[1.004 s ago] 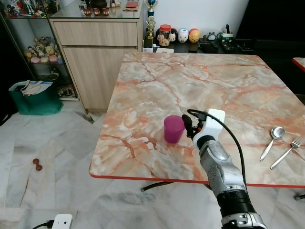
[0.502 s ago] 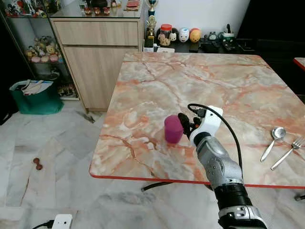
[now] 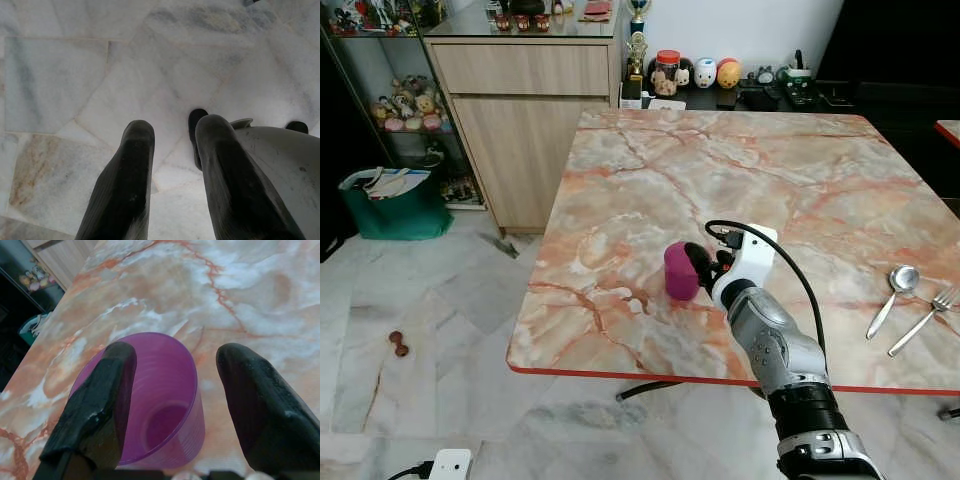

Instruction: Setting the table

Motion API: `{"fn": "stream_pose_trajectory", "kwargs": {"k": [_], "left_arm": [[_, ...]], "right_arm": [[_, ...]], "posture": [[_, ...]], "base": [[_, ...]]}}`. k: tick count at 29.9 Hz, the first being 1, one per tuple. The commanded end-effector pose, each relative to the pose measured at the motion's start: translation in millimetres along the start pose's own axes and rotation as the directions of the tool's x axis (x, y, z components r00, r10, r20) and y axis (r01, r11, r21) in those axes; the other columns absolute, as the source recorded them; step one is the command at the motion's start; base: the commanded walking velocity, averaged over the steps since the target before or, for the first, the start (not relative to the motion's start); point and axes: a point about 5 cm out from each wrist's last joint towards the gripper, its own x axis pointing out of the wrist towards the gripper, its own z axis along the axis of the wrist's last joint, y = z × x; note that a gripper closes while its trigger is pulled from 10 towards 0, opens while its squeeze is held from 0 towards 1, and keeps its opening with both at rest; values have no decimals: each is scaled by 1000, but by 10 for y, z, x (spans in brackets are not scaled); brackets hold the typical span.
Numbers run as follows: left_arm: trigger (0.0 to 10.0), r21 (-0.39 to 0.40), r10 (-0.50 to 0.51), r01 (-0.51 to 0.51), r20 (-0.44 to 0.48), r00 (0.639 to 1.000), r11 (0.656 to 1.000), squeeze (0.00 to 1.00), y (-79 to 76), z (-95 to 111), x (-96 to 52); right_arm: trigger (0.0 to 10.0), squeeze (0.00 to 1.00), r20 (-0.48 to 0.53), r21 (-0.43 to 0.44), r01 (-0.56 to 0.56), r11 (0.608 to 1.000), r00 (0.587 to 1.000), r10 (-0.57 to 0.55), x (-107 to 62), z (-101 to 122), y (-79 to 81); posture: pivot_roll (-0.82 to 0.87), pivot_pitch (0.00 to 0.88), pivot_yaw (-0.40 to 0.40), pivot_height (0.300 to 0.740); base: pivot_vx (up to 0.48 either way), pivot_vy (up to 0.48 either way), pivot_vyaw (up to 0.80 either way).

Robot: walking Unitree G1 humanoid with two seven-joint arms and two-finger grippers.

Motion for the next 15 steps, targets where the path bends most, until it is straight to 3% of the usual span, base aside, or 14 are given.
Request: {"fn": "stream_pose_trajectory", "kwargs": {"k": [1,15], "left_arm": [[10000,12,1,0,-22,1000,1000,0,17,-43,-12],[10000,13,1,-1,-22,1000,1000,0,19,-44,-13]], "right_arm": [[10000,0,-22,-10,-2,1000,1000,2,8,-20,8],[10000,0,-55,0,18,1000,998,-18,5,-89,-32]], "posture": [[24,0,-17,740],[25,0,-17,740]], "base": [[0,0,0],[0,0,0]]}}
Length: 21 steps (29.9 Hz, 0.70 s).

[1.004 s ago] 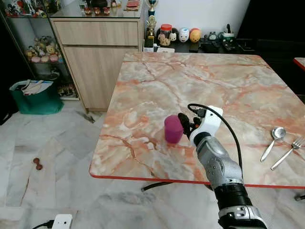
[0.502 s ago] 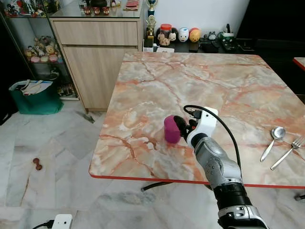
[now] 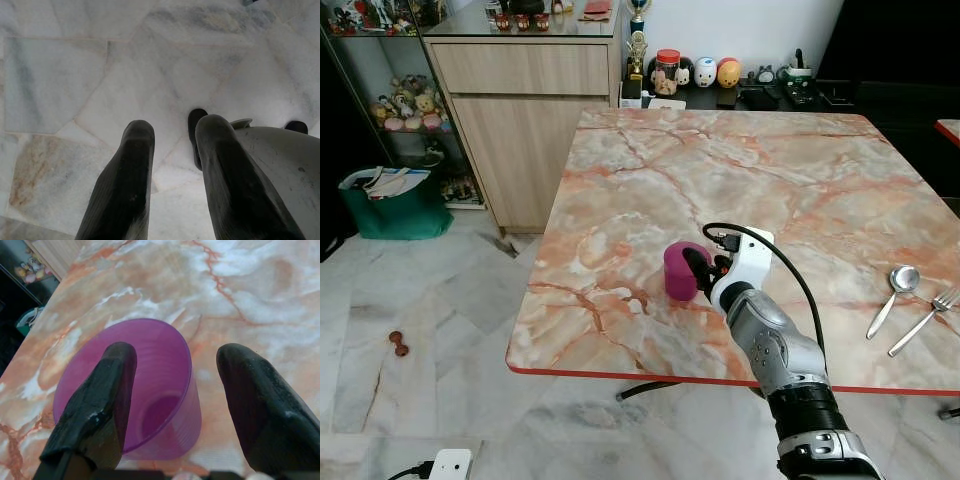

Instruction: Setting the table

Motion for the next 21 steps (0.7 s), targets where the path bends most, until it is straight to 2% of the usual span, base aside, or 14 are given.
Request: {"fn": "stream_pose_trajectory", "kwargs": {"k": [1,8,9,10,11,21], "left_arm": [[10000,13,2,-2,-22,1000,1000,0,20,-44,-13],[10000,14,0,0,-21,1000,1000,0,17,-43,-12],[10000,14,1,0,-21,1000,1000,0,17,-43,-12],[10000,14,1,0,-21,1000,1000,0,18,-43,-12],[10000,14,1,-1,-21,1000,1000,0,18,-43,-12],[10000,15,1,-1,-23,1000,1000,0,19,-45,-13]], "right_arm": [[10000,0,-25,-3,13,1000,1000,-13,1,-45,-25],[10000,0,-30,5,23,1000,999,-22,0,-55,-45],[7647,0,-30,7,22,1000,999,-21,1,-54,-43],[7647,0,-30,8,21,1000,999,-21,0,-54,-42],[0,0,-29,9,20,1000,999,-20,1,-54,-41],[0,0,-25,14,11,1000,1000,-11,3,-47,-21]], "posture": [[25,0,-17,740],[24,0,-17,740],[24,0,-17,740],[24,0,-17,740],[24,0,-17,740],[26,0,-18,740]], "base": [[0,0,0],[0,0,0],[0,0,0],[0,0,0],[0,0,0],[0,0,0]]}}
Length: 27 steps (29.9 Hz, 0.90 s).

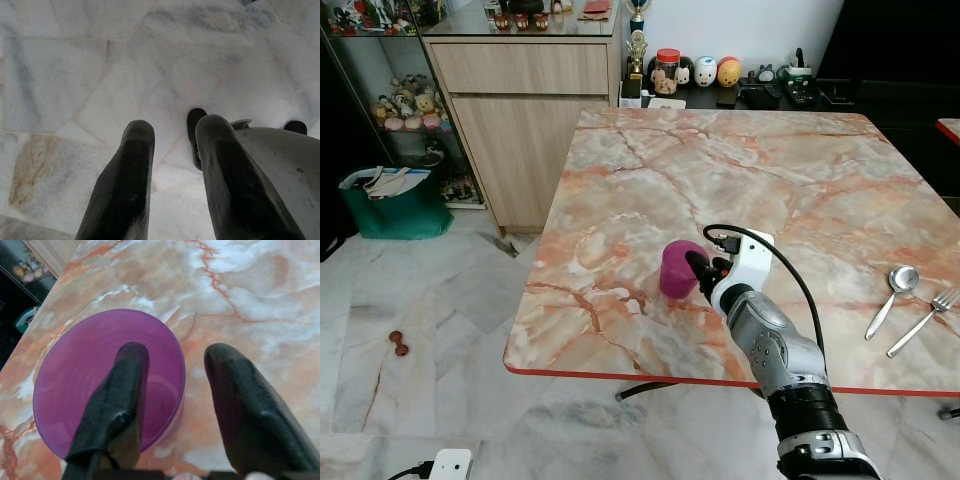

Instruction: Setting the table

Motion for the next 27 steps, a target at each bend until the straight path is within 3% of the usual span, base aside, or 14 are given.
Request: {"fn": "stream_pose_trajectory", "kwargs": {"k": [1,27], "left_arm": [[10000,15,1,-1,-23,1000,1000,0,19,-45,-13],[10000,21,2,-2,-26,1000,1000,0,18,-45,-12]], "right_arm": [[0,0,-19,6,7,1000,1000,-7,2,-31,-11],[0,0,-4,19,-6,1000,1000,6,5,-12,21]], "posture": [[26,0,-18,740],[28,0,-20,740]], "base": [[0,0,0],[0,0,0]]}}
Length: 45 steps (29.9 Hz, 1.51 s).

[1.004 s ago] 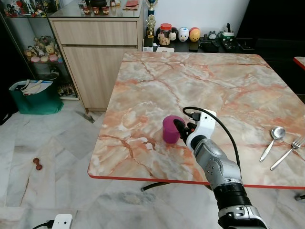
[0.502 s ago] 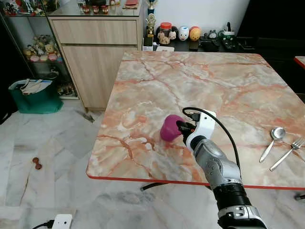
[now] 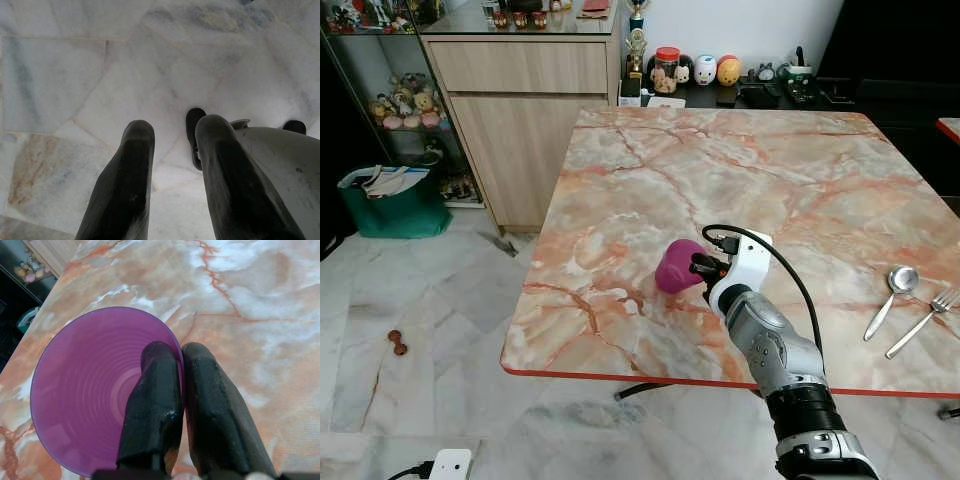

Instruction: Setting the table

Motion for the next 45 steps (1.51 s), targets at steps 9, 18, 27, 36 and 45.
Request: {"fn": "stream_pose_trajectory", "kwargs": {"k": [9,18,27,36,45], "left_arm": [[10000,24,7,-6,-27,1000,1000,0,22,-49,-13],[10000,12,14,-14,-17,1000,1000,0,21,-51,-15],[10000,14,13,-13,-20,1000,1000,0,18,-63,-18],[10000,16,13,-12,-22,1000,1000,0,17,-73,-20],[10000,35,0,1,-23,1000,999,0,7,-63,-17]], "right_arm": [[2824,0,138,-4,24,1000,990,-24,-32,153,-1],[10000,0,482,-181,36,983,874,57,-338,441,93],[10000,0,614,-249,72,966,783,100,-591,411,176],[10000,0,626,-234,91,968,775,79,-590,417,180],[10000,0,669,-241,90,966,737,98,-575,588,222]], "posture": [[27,0,-20,740],[21,0,-22,740],[18,0,-25,740],[18,0,-28,740],[14,0,-31,740]], "base": [[0,0,0],[0,0,0],[0,0,0],[0,0,0],[0,0,0]]}}
